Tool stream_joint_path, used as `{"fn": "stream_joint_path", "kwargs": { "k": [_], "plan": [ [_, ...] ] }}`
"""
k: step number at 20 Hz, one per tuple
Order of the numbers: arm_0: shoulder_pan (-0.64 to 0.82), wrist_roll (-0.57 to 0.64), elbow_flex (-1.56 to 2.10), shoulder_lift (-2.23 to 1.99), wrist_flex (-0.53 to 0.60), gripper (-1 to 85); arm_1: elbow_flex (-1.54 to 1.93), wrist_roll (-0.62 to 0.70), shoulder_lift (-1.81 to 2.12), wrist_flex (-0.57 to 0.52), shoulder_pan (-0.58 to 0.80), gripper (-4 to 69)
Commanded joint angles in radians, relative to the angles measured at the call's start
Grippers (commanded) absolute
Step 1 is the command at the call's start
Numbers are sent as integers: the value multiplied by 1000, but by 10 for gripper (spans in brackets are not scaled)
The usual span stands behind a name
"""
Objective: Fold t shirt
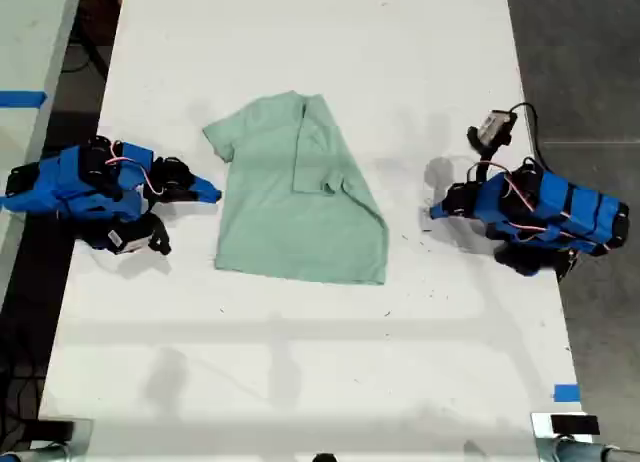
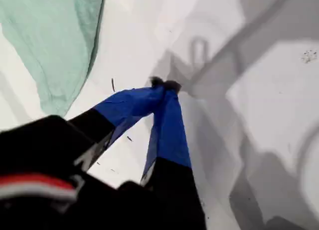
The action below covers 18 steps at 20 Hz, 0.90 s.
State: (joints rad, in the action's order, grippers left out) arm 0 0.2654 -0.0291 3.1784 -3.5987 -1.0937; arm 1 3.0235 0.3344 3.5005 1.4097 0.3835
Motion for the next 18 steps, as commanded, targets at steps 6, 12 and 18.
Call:
{"fn": "stream_joint_path", "kwargs": {
  "k": [6,12,18],
  "plan": [
    [-23,49,15,-6,61,-1,3,-41,8,37,11,-18],
    [41,-89,-55,104,25,-2,3,-43,8,37,15,-18],
    [511,368,-727,1206,18,239,3,-37,8,35,14,-18]
  ]
}}
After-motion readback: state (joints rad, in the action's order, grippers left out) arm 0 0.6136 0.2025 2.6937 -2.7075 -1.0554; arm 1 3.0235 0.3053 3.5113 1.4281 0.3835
